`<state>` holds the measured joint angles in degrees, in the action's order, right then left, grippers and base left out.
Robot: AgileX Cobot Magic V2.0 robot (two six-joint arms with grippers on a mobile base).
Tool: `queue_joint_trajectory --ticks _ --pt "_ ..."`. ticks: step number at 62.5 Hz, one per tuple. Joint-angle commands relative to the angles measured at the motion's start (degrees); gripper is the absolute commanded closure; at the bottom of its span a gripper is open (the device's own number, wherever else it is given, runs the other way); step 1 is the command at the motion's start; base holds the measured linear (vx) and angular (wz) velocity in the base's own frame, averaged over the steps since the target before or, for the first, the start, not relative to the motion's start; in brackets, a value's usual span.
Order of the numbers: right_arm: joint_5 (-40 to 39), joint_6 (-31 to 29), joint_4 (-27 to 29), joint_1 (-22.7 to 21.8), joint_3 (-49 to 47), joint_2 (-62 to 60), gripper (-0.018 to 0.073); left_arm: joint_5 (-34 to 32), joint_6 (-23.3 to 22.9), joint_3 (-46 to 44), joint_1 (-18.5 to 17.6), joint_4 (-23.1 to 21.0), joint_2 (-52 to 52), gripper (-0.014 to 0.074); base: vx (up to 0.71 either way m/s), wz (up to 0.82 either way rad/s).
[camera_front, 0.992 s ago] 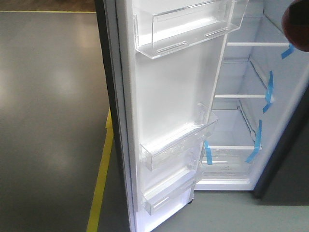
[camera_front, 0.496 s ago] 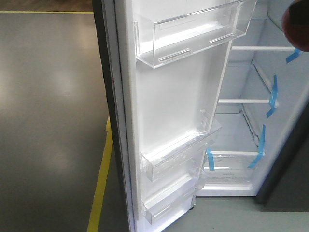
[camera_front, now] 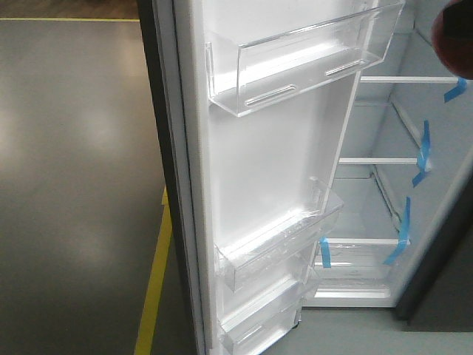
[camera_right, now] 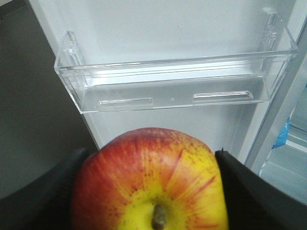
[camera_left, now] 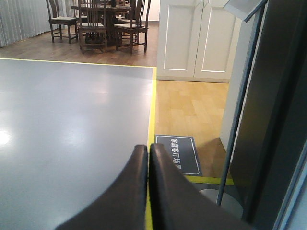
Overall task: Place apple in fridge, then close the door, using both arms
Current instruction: 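Move the right gripper with the apple above the upper door shelf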
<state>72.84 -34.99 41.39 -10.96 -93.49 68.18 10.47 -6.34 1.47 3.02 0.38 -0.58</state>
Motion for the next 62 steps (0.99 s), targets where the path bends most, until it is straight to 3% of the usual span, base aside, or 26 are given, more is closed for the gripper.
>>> queue_joint_trajectory --ticks 1,62 --pt "-3.1 -0.7 2.8 -0.3 -1.6 -1.1 0.0490 -4.1 -0.5 1.6 -0.2 -0.4 -0.9 0.0603 0.05 0.00" --pt "-3.1 -0.7 2.8 -0.3 -1.6 -1.1 0.0490 -4.1 -0.5 1.6 -0.2 -0.4 -0.9 0.0603 0.04 -0.02"
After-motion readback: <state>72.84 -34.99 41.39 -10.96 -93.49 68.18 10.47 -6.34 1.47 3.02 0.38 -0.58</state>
